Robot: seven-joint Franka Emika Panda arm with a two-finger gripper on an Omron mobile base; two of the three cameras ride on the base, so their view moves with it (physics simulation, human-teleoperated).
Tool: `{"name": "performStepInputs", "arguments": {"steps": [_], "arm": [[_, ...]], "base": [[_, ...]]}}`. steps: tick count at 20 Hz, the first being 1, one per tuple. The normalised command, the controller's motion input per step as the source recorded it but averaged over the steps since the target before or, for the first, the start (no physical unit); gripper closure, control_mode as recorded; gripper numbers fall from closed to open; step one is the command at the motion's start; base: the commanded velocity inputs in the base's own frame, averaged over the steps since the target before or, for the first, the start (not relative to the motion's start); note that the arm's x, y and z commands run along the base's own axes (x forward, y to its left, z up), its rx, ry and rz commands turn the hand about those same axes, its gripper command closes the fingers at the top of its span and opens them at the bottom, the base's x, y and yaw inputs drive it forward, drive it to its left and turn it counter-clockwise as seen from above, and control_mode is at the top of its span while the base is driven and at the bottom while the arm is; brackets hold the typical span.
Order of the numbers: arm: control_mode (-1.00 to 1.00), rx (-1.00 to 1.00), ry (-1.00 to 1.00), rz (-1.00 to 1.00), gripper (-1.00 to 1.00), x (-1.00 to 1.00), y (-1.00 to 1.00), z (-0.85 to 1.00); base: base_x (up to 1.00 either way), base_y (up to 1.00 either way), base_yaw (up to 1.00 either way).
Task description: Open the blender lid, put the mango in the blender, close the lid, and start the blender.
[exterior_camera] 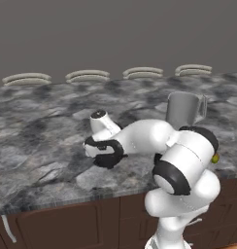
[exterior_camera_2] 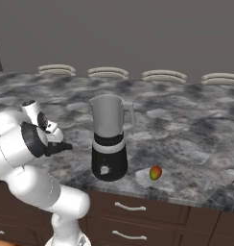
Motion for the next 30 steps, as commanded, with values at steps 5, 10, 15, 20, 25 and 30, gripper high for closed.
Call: {"name": "performStepInputs", "arguments": {"steps": [5, 10, 15, 20, 25, 30], "arm": [[-1.00, 0.00, 0.01, 0.00, 1.00, 0.00, 0.00, -0.38], [-1.00, 0.00, 0.04, 0.00, -1.00, 0.00, 0.00, -0.42], [-1.00, 0.00, 0.02, 0.00, -1.00, 0.00, 0.00, -0.24], [-1.00, 0.00, -0.03, 0.00, -1.00, -0.13, -0.15, 0.31], [-1.00, 0.00, -0.12, 0.00, -1.00, -0.26, -0.24, 0.79], [-1.00, 0.01, -0.15, -0.02, -1.00, -0.44, -0.39, 0.98]], "base": [[0.00, 0.00, 0.00], [0.00, 0.00, 0.00], [0.00, 0.00, 0.00], [0.00, 0.00, 0.00], [0.00, 0.00, 0.00], [0.00, 0.00, 0.00]]}}
